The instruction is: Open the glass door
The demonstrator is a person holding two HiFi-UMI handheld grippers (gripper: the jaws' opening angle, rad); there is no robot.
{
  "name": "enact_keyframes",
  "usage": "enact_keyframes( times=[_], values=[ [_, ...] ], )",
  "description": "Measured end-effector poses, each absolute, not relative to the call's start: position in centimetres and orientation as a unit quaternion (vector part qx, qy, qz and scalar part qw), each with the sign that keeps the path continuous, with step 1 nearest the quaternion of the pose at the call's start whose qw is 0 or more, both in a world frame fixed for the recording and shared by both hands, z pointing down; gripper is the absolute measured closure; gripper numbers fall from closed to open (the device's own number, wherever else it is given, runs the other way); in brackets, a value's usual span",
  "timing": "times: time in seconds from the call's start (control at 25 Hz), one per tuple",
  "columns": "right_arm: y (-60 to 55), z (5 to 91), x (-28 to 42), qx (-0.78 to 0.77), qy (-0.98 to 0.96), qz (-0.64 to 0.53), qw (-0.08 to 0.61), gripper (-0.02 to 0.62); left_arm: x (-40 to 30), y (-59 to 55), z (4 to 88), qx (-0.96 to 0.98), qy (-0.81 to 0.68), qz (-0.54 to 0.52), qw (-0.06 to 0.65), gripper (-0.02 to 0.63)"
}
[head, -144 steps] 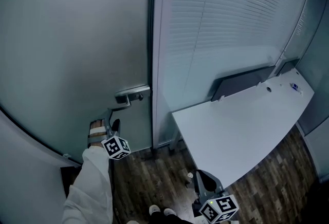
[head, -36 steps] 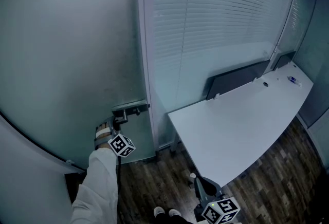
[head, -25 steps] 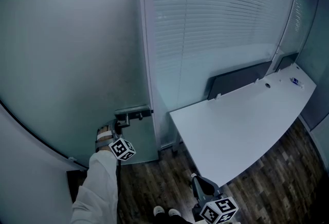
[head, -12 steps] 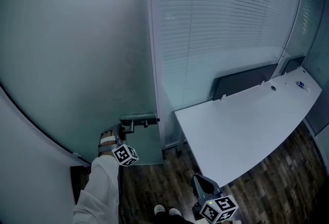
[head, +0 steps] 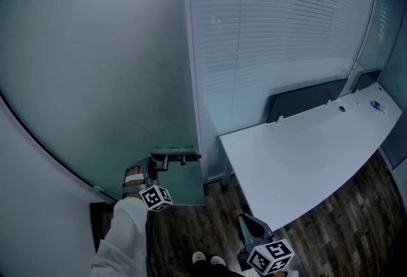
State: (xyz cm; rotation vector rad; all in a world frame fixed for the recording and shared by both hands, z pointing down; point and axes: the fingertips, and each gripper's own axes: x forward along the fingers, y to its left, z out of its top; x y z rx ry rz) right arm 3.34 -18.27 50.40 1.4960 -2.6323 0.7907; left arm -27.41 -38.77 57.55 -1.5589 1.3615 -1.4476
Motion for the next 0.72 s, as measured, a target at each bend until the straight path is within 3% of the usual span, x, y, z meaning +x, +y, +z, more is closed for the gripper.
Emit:
enact_keyframes(
  times=[0.72],
  values=[
    [-19.0,50.4,2.7,0.462,-0.848,0.259,0.004,0.592,-28.1,-34.8,56.6,-0.554,0.523,-0.563,0.321,0.471]
  ],
)
